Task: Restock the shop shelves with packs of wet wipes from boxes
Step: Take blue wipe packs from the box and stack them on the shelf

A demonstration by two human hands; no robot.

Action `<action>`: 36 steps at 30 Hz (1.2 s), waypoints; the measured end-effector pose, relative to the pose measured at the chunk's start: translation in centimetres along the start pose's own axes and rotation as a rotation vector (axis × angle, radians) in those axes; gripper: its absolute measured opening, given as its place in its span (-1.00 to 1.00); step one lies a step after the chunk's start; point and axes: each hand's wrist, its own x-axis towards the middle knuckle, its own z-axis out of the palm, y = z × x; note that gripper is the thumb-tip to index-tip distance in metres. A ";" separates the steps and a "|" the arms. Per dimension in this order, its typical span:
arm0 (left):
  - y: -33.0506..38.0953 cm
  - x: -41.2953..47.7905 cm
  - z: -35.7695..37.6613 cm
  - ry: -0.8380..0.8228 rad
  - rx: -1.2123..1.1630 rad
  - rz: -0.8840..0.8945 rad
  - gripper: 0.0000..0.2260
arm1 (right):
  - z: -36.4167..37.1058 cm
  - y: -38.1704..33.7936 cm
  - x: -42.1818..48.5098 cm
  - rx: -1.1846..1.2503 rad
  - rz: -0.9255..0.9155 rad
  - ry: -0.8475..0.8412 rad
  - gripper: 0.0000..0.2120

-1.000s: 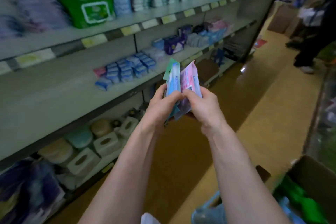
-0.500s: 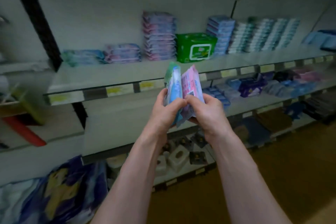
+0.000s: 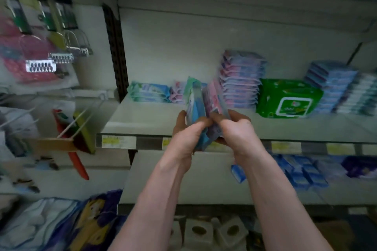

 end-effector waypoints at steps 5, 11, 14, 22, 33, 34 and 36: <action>0.8 4.6 0.7 -0.021 -0.027 -0.061 -0.66 | -0.6 -0.5 6.4 -0.214 -0.075 -0.170 -0.90; 0.6 8.7 1.6 -0.024 -0.216 -0.136 -0.62 | -0.9 0.0 12.0 -0.308 -0.144 -0.397 -0.62; 0.1 10.1 1.4 -0.027 -0.374 -0.132 -0.58 | -0.9 0.2 13.8 -0.340 -0.159 -0.479 -0.57; -0.2 13.9 0.3 -0.008 -0.486 -0.092 -0.70 | -0.1 0.2 18.5 -0.409 -0.130 -0.577 -0.74; 1.4 16.4 -1.0 -0.008 -0.513 -0.172 -0.81 | 5.0 -3.3 23.6 -0.921 -0.221 -0.732 -0.64; 1.6 16.5 -1.2 0.004 -0.529 -0.195 -0.84 | 5.3 -3.4 24.2 -0.953 -0.228 -0.730 -0.63; 1.9 16.7 -1.6 0.020 -0.551 -0.225 -0.85 | 5.7 -3.4 25.5 -0.999 -0.242 -0.697 -0.61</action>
